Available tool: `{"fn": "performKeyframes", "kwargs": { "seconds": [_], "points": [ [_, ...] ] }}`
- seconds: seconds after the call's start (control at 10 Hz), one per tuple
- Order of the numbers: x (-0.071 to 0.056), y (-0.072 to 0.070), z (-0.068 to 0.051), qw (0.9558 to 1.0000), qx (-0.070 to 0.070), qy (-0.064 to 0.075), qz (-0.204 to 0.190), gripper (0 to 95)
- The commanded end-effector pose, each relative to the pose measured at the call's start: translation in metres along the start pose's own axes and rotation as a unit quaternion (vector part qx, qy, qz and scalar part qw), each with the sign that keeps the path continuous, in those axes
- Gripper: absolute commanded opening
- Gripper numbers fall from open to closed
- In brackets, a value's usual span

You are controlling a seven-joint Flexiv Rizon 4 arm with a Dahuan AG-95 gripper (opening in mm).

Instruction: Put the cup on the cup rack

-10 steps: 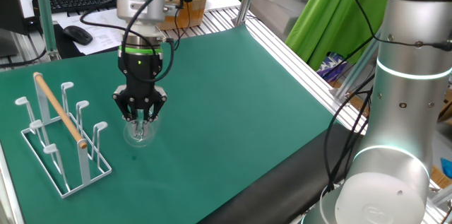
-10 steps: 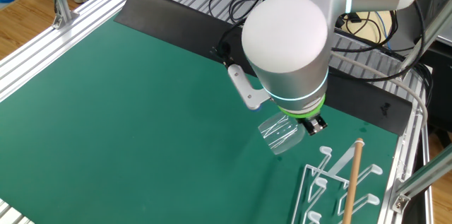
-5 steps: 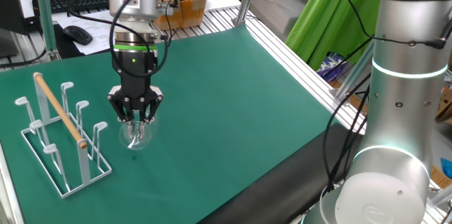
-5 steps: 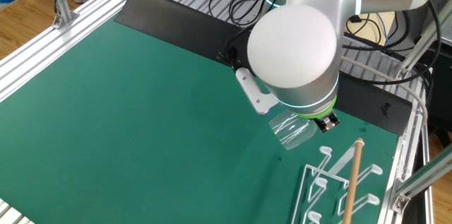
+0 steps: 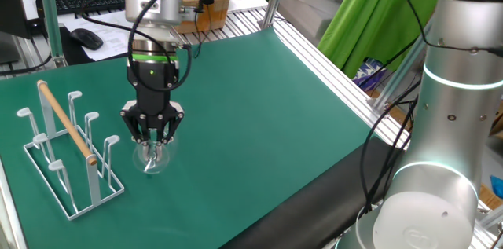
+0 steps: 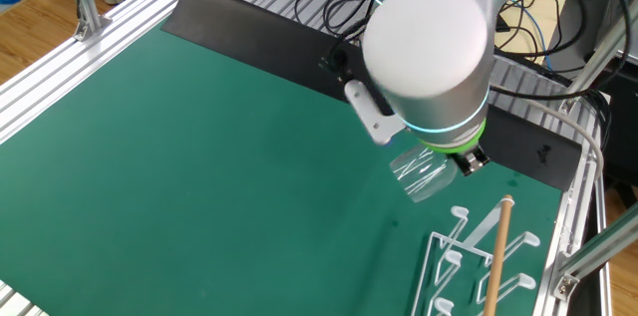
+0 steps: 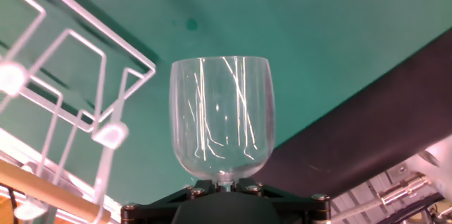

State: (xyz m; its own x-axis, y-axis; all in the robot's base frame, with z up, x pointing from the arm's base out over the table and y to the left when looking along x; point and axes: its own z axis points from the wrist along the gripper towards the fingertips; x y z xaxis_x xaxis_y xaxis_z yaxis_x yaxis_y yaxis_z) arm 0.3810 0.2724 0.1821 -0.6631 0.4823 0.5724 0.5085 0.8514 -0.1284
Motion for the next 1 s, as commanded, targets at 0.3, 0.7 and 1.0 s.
{"fn": "performKeyframes", "kwargs": {
  "seconds": [0.3, 0.7, 1.0],
  "points": [
    [0.008, 0.000, 0.001, 1.0000, 0.000, 0.008, -0.001, 0.0],
    [0.019, 0.000, 0.004, 0.9998, 0.005, 0.017, -0.002, 0.0],
    [0.025, -0.001, 0.006, 0.9995, 0.011, 0.028, -0.005, 0.0]
  ]
}}
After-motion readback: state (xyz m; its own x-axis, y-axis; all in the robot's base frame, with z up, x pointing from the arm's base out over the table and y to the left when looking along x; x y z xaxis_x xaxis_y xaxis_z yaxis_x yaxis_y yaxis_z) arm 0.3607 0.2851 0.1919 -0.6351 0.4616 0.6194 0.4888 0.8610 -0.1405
